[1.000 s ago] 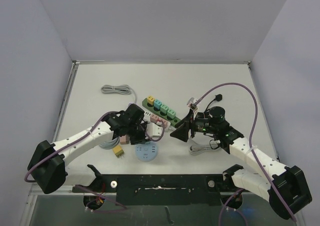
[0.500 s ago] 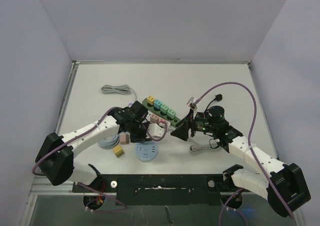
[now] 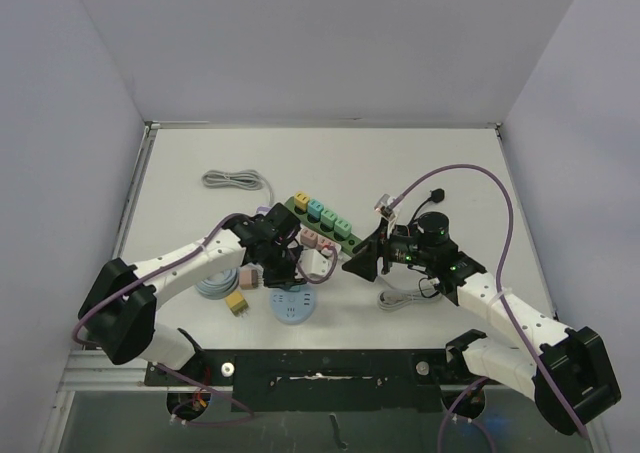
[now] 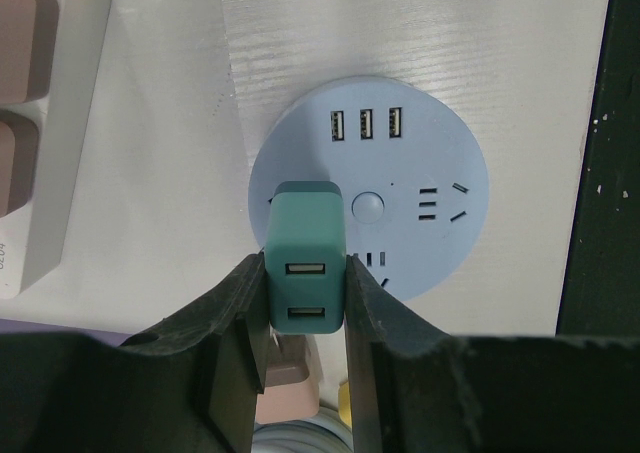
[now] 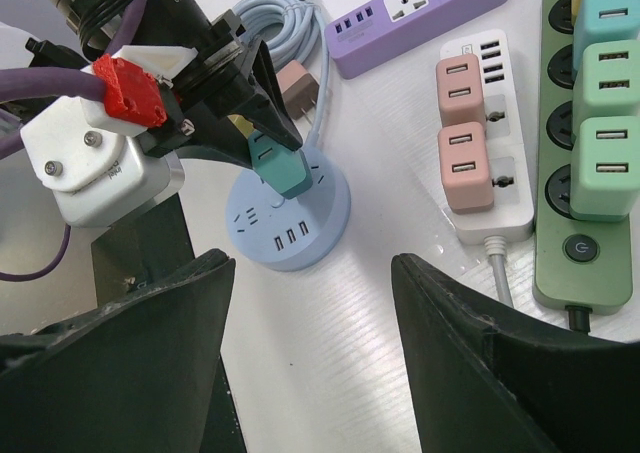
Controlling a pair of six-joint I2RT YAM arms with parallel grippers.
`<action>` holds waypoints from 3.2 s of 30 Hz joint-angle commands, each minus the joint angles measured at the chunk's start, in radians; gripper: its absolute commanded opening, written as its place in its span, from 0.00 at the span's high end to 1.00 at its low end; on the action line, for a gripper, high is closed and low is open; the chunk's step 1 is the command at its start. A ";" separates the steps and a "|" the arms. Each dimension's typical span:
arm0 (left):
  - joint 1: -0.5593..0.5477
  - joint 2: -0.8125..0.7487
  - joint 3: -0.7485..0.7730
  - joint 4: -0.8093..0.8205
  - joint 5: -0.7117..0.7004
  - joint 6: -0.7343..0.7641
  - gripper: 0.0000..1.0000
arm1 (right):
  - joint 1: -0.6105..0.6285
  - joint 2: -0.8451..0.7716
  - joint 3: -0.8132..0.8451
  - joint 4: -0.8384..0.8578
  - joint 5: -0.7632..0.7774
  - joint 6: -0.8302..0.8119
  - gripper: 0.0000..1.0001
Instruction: Insert the plug
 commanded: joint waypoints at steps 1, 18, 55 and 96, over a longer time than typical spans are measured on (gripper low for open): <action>-0.009 0.025 0.024 -0.047 -0.020 0.028 1.00 | -0.007 0.005 0.023 0.017 0.018 -0.024 0.35; -0.031 0.218 0.025 -0.108 -0.135 -0.017 1.00 | -0.012 -0.039 0.017 -0.014 0.060 -0.040 0.35; -0.010 -0.202 0.060 0.118 -0.220 -0.100 0.20 | -0.021 -0.124 0.028 -0.072 0.115 -0.052 0.35; -0.014 -0.528 -0.482 -0.004 -0.930 -2.228 0.22 | 0.017 0.199 0.240 -0.173 0.276 0.086 0.47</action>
